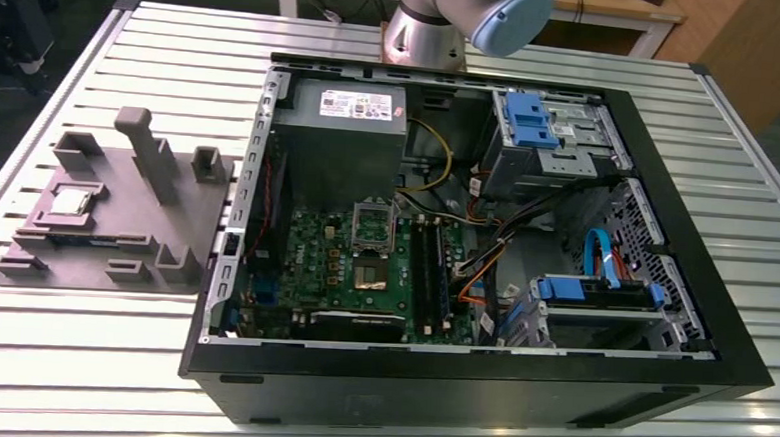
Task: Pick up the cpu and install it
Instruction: 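Pick up the cpu and move it towards the insertion slot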
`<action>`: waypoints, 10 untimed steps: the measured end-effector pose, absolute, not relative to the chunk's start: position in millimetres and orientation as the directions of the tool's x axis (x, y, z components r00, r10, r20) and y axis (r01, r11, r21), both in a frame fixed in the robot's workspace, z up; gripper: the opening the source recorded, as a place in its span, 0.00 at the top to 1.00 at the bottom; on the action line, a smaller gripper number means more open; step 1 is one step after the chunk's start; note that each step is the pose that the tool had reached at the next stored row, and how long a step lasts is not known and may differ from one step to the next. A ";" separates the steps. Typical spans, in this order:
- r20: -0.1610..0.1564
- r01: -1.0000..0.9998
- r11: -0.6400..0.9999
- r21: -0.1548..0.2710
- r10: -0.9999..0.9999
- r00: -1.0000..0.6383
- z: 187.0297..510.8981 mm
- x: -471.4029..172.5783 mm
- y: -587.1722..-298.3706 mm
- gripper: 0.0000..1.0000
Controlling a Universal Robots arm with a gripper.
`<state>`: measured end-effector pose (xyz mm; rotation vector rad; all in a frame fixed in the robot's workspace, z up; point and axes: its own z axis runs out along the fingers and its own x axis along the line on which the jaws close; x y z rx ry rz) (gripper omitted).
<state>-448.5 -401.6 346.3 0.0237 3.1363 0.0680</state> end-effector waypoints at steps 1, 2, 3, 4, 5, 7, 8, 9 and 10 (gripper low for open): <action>-0.004 0.015 0.999 0.043 0.015 -1.000 346.2 -448.5 -401.6 0.29; -0.004 0.014 0.999 0.044 0.015 -1.000 345.8 -448.6 -401.6 0.29; -0.004 0.012 0.999 0.043 0.012 -1.000 345.3 -449.1 -401.7 0.29; -0.004 0.007 0.999 0.043 0.007 -1.000 344.9 -449.7 -401.6 0.29; -0.004 0.001 0.999 0.043 0.001 -1.000 344.4 -450.2 -401.6 0.29; -0.004 -0.008 0.999 0.043 -0.008 -1.000 343.4 -451.1 -401.6 0.29; -0.004 -0.008 0.999 0.043 -0.008 -1.000 343.2 -451.4 -401.6 0.29; -0.003 -0.009 0.999 0.043 -0.008 -1.000 342.8 -451.5 -401.6 0.29; 0.000 -0.008 0.999 0.043 -0.008 -1.000 342.6 -451.6 -401.6 0.29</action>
